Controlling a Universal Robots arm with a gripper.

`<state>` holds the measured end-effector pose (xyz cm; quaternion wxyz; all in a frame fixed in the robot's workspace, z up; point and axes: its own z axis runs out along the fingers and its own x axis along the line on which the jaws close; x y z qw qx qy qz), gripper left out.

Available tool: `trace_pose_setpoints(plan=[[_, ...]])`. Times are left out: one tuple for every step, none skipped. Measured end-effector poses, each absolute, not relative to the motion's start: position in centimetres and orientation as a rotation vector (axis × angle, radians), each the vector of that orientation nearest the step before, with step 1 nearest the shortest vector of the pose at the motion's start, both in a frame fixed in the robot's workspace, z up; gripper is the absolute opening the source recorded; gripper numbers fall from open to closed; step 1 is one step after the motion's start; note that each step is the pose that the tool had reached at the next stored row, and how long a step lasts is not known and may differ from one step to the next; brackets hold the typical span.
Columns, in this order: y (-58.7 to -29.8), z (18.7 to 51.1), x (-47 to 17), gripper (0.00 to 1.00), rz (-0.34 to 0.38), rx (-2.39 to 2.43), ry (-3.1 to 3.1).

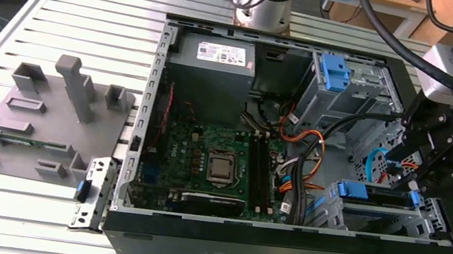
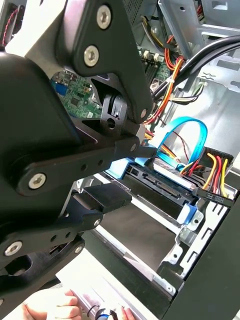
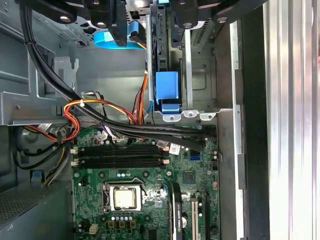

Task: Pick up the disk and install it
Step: 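Insert the first disk wire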

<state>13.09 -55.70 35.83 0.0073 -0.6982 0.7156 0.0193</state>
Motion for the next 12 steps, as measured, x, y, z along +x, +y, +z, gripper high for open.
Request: trace_pose_setpoints(plan=[[-55.7, 35.72, 13.13, 0.48, 0.06, -2.183, 2.238], [-55.7, 35.65, 13.15, 0.48, 0.06, -2.183, 2.238], [-55.7, 35.63, 13.16, 0.48, 0.06, -2.183, 2.238], [-55.7, 35.63, 13.16, 0.48, 0.06, -2.184, 2.238], [-55.7, 35.59, 13.16, 0.48, 0.06, -2.183, 2.238], [-55.69, 35.52, 13.17, 0.48, 0.06, -2.183, 2.238], [-55.7, 35.44, 13.17, 0.48, 0.06, -2.183, 2.238], [-55.7, 35.35, 13.18, 0.48, 0.06, -2.183, 2.238], [-55.69, 35.33, 13.18, 0.48, 0.06, -2.184, 2.238], [-55.7, 35.32, 13.18, 0.48, 0.06, -2.184, 2.238], [-55.7, 35.33, 13.18, 0.48, 0.06, -2.184, 2.238], [-55.7, 35.32, 13.18, 0.48, 0.06, -2.184, 2.238]])
